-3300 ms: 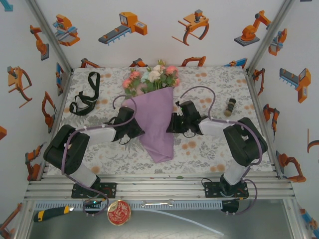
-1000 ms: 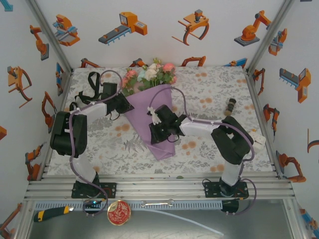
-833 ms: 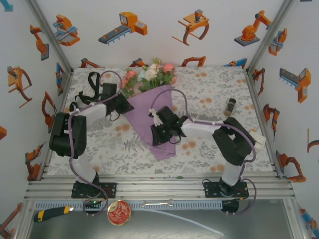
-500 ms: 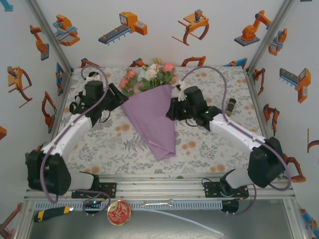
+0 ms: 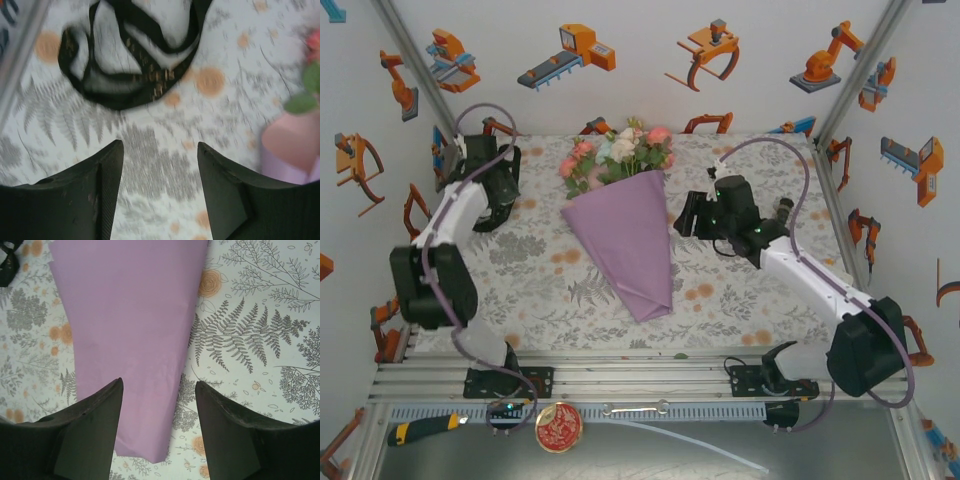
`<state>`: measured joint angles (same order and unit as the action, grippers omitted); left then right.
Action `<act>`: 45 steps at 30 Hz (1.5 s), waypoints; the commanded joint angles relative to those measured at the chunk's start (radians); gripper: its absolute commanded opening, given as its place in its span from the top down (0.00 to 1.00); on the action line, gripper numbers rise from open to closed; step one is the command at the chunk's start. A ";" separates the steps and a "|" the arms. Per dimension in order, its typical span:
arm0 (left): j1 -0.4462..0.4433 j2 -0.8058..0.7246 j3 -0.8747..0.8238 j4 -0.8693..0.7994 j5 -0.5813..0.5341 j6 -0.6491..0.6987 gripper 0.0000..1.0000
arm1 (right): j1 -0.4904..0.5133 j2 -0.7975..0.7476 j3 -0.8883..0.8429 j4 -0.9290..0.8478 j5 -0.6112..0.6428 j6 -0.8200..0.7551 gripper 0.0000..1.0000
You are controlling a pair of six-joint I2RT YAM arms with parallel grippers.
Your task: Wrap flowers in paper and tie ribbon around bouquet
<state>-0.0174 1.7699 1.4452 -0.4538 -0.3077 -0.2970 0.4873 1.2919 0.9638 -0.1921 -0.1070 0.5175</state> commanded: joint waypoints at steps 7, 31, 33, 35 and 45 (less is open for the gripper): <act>0.045 0.559 0.668 -0.278 0.026 0.204 0.53 | 0.003 -0.063 0.003 0.028 -0.014 -0.004 0.43; 0.046 0.736 0.901 -0.485 0.259 0.407 1.00 | 0.002 0.019 0.098 0.001 -0.030 -0.053 0.43; 0.049 0.678 0.896 -0.485 0.272 0.372 1.00 | 0.003 0.008 0.101 -0.009 -0.023 -0.053 0.43; 0.056 0.592 0.874 -0.473 0.296 0.310 1.00 | 0.002 -0.010 0.101 -0.015 -0.015 -0.056 0.43; -0.003 -0.043 0.412 -0.264 0.457 0.050 1.00 | 0.007 -0.089 0.082 -0.003 -0.042 -0.057 0.43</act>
<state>0.0238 1.8870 1.9396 -0.7883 0.0479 -0.1310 0.4877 1.2366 1.0294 -0.2050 -0.1307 0.4778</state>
